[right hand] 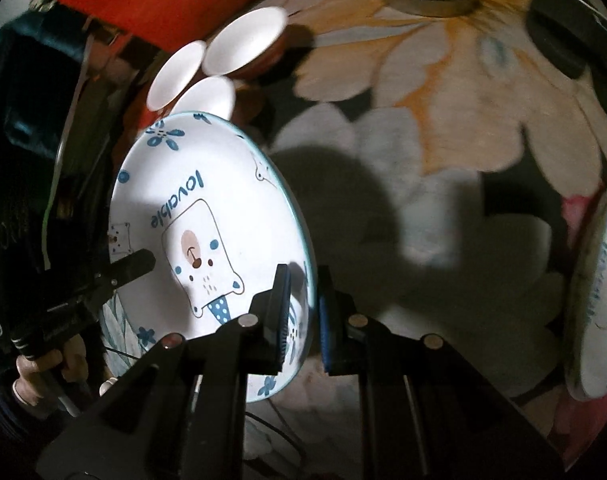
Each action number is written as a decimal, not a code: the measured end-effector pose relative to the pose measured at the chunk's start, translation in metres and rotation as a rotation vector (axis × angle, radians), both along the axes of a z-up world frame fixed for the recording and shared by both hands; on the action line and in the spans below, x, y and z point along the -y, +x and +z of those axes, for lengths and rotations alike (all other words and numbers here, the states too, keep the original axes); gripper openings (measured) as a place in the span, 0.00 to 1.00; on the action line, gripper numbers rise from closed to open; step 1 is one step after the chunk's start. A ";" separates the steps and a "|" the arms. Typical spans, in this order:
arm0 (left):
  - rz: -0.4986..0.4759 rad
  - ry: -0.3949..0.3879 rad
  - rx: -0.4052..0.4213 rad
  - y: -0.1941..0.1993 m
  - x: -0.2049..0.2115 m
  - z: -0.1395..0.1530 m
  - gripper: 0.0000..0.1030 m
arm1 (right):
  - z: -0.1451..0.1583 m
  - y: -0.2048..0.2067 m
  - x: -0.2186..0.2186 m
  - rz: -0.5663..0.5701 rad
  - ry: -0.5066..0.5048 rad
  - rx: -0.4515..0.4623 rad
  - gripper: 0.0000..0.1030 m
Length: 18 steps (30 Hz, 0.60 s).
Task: Organize plates and bowls
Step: 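Lift the bear-print plate and carry it over the plate stack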
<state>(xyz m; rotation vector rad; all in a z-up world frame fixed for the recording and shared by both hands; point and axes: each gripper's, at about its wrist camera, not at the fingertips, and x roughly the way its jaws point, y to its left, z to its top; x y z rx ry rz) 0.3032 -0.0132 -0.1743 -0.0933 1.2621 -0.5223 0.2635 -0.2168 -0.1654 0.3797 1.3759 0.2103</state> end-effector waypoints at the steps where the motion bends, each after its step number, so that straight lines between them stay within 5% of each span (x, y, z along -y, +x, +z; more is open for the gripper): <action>1: -0.006 -0.001 -0.002 0.000 0.006 0.002 0.33 | 0.001 -0.003 0.006 -0.015 -0.002 -0.001 0.13; 18: -0.161 -0.057 -0.019 0.002 0.151 0.012 0.33 | 0.024 -0.061 0.137 -0.254 -0.033 -0.013 0.13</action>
